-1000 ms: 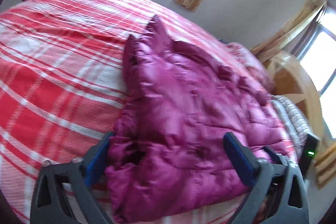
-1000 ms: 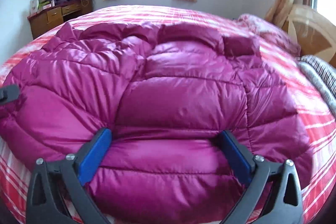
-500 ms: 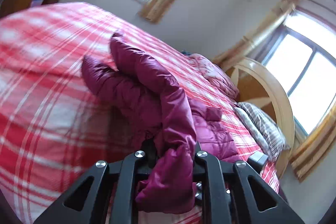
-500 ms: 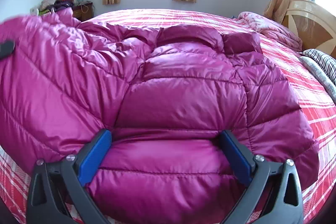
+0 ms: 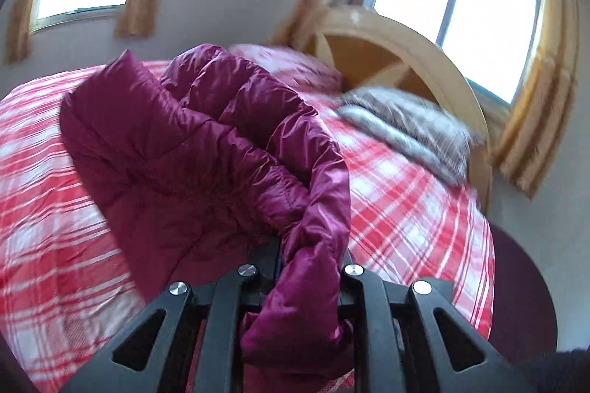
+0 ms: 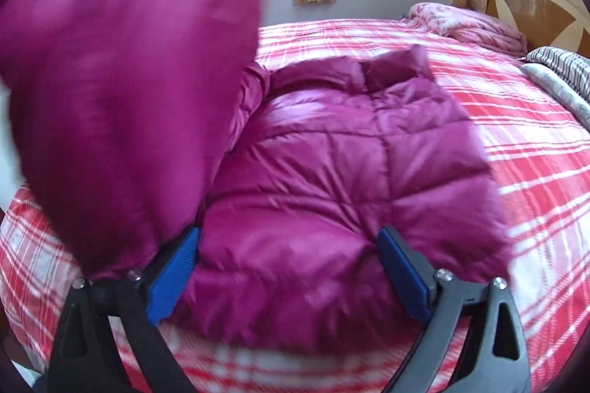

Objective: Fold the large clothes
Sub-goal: 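Lift the jacket side with the left gripper and fold it over the body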

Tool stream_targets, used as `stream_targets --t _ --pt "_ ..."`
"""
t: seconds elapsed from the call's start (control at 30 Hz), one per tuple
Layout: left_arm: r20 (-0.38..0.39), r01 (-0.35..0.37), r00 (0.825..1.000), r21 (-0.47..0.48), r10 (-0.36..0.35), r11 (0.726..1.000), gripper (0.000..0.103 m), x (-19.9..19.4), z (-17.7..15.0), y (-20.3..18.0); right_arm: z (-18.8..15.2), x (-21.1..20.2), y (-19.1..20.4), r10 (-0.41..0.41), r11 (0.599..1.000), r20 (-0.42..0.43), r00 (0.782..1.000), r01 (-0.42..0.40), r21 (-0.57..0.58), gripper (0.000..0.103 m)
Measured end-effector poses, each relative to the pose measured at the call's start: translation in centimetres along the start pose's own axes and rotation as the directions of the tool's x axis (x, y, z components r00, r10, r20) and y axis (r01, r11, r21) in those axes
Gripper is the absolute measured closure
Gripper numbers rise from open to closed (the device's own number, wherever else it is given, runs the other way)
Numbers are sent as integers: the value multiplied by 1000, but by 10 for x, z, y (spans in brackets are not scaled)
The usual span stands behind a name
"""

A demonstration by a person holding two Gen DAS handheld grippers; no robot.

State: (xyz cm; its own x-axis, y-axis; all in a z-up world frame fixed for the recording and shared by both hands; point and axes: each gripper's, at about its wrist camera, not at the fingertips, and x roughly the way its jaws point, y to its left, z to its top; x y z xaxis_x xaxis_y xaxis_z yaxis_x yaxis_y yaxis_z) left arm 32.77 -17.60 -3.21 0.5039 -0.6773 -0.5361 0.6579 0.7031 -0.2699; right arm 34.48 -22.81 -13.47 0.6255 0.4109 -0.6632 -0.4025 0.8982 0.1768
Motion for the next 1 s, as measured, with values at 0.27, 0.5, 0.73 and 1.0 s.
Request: stream_targets --t 0.27,0.5,0.73,1.0 --pt "-124 17 992 82 -7 996 84 77 -21 -9 22 -24 -69 -120 976 99 988 99 192 6" --pt "-37 40 999 206 -33 978 58 87 -58 -32 40 -26 -121 -128 916 133 983 66 396 6" --pt "-9 -14 1000 362 18 932 33 72 -78 -50 54 -3 -107 46 919 95 994 -79 385 9" --pt "116 161 976 189 -185 969 31 0 -94 6 38 22 -124 29 900 -18 999 -18 435 29"
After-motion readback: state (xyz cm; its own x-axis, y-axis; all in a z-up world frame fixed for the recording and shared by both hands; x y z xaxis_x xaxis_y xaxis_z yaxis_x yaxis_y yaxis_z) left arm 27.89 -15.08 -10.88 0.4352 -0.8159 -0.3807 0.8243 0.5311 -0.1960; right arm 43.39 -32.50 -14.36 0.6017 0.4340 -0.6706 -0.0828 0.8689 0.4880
